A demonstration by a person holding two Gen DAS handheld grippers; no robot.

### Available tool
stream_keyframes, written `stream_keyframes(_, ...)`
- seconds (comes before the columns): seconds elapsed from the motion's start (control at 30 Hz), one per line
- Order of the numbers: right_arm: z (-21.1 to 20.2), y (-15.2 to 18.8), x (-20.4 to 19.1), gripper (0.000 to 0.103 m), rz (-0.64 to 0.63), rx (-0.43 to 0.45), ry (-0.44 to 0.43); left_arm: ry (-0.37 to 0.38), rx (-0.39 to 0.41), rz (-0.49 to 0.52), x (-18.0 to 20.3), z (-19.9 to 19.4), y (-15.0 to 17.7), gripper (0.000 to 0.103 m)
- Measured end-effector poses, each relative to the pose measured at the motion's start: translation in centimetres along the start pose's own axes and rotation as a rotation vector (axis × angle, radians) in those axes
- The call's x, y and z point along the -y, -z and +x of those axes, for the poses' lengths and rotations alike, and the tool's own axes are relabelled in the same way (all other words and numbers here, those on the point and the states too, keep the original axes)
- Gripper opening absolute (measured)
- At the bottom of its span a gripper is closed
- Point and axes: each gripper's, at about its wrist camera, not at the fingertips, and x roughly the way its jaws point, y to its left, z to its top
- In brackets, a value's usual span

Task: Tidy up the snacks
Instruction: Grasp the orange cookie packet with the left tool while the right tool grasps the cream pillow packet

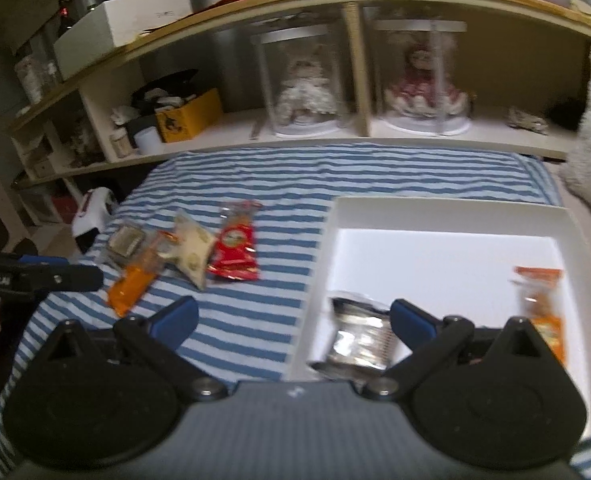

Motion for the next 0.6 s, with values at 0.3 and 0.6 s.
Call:
stream_keyframes(0.3, 5.5, -1.0, -4.0, 0.103, 0.042, 0.009, -0.066, -0.023, 0.008, -0.013, -4.1, 2.6, 0.2, 0.103)
stream_keyframes(0.6, 11.9, -2.3, -5.5, 0.103, 0.300, -0.058, -0.185, -0.040, 0.012, 0.100, -4.7, 5.6, 1.3, 0.103)
